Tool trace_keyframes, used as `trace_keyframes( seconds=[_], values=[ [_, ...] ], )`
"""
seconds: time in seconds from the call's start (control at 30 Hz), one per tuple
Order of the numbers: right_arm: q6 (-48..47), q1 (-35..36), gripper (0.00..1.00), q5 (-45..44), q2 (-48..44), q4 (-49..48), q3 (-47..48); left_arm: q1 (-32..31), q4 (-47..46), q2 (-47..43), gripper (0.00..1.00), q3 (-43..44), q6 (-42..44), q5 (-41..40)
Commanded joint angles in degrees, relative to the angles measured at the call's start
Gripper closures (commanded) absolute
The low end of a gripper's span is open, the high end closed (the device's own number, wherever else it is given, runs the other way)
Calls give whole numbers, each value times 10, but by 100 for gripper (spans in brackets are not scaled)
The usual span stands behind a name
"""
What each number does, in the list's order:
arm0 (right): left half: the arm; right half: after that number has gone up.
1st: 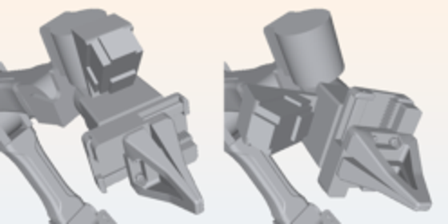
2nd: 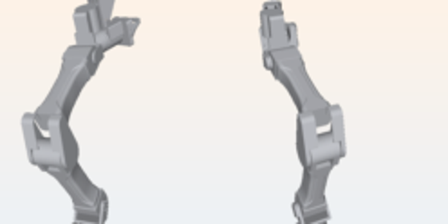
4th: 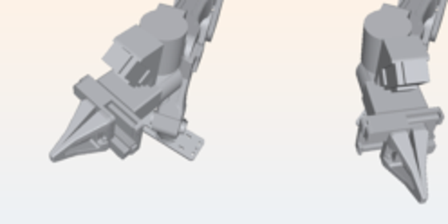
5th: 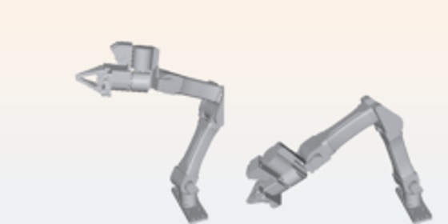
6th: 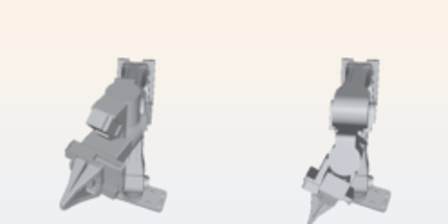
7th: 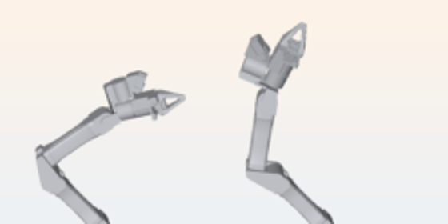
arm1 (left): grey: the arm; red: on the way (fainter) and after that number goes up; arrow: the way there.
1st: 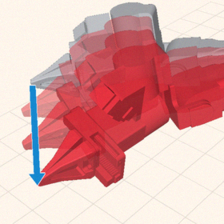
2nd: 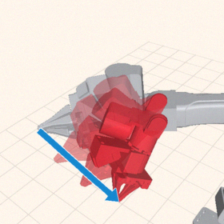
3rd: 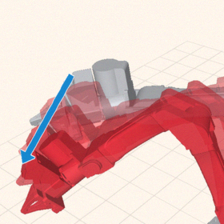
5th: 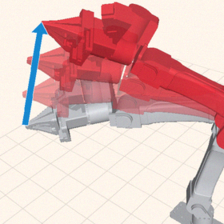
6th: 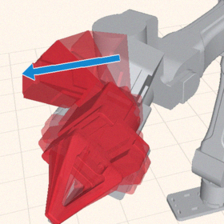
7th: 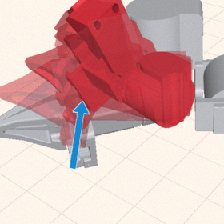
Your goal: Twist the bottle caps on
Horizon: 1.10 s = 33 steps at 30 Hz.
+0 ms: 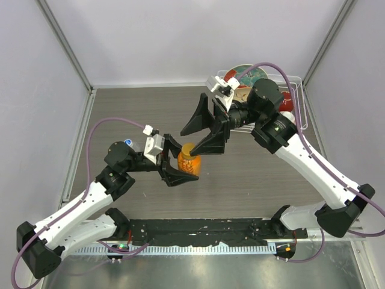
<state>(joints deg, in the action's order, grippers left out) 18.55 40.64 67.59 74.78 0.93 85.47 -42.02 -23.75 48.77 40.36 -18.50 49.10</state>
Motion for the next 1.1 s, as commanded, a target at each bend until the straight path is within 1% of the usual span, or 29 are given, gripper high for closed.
trace_keyframes(
  seconds=[0.0,0.33,0.77,0.9,0.97,1.03,1.07],
  values=[
    [80,5,23,39,-1,-127,-8,-8,-44,4,100,27,-11,-1],
    [70,25,25,54,8,-126,-29,-9,-53,2,100,27,-16,-21],
    [69,32,31,47,15,-131,-36,-9,-54,-9,100,17,-18,-29],
    [69,36,36,41,16,-127,-40,-8,-55,-12,100,16,-18,-37],
    [69,37,43,37,19,-122,-38,-6,-55,-14,100,13,-20,-39],
    [69,38,48,35,19,-120,-37,-6,-55,-17,100,12,-24,-47],
    [68,39,48,35,19,-118,-37,-5,-55,-18,100,11,-26,-51]
  ],
)
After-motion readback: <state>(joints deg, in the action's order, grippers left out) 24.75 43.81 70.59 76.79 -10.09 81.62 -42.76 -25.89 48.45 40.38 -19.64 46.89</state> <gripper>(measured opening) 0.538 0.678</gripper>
